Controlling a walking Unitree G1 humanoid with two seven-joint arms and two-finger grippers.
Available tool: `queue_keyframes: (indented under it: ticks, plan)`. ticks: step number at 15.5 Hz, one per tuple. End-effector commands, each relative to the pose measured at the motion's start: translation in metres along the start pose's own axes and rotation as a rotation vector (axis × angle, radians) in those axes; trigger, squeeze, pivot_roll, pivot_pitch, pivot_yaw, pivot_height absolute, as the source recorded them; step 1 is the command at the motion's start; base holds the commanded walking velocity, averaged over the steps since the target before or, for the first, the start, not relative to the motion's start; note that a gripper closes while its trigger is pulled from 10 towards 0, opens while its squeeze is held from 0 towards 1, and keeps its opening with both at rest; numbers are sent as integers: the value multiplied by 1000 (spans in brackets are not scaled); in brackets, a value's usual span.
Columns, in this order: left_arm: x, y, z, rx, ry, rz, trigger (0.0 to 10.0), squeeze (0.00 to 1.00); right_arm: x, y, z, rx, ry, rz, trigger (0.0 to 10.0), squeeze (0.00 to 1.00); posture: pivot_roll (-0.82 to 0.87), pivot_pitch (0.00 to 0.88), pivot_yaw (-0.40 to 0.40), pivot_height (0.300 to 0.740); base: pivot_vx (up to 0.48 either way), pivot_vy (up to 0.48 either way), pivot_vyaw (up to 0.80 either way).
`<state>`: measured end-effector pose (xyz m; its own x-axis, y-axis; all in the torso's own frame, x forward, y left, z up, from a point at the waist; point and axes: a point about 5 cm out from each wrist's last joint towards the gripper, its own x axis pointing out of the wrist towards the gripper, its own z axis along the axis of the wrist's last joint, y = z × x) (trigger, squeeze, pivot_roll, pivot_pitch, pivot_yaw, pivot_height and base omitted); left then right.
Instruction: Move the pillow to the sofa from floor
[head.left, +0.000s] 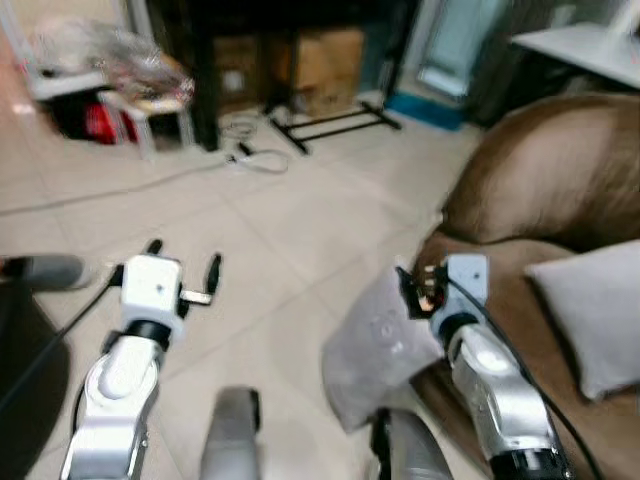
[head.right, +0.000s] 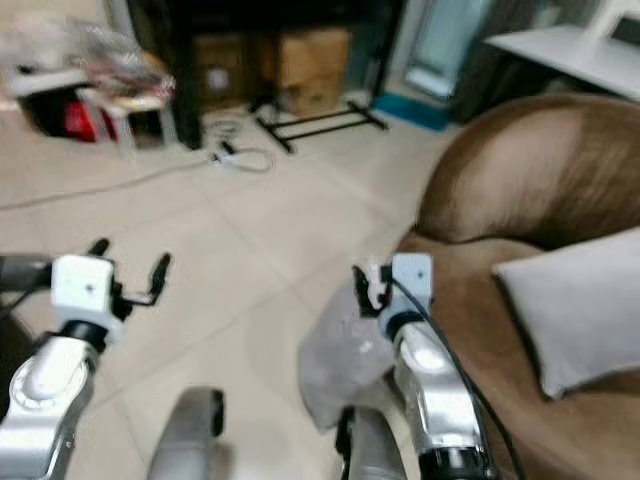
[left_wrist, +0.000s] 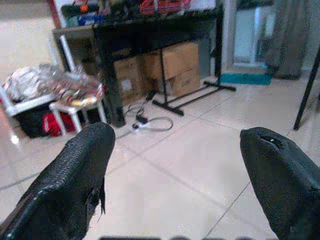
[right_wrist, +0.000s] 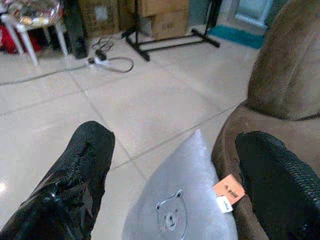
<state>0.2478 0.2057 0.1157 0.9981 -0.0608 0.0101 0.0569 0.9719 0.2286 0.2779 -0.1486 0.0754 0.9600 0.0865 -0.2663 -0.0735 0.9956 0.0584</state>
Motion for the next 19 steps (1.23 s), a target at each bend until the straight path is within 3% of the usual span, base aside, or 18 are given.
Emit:
queue_keyframes:
  ticks: [1, 12, 16, 19]
  plan:
    - [3, -7, 6, -10, -28, -29, 10000, 573, 1, -7, 7, -14, -19, -19, 10000, 0, 50, 0, -87, 601, 341, 0, 0]
    - [3, -8, 6, -13, -33, -30, 10000, 569, 7, -1, 9, -25, -5, 7, 10000, 0, 55, 0, -94, 601, 336, 0, 0]
    - [4, -9, 4, -9, -28, -33, 10000, 553, 7, -3, 5, -15, 11, 33, 10000, 0, 58, 0, -99, 596, 0, 0, 0]
    - [8, -11, 2, 47, -19, -114, 10000, 553, 12, -7, 5, -17, 11, 40, 10000, 0, 66, 0, -106, 561, 0, 0, 0]
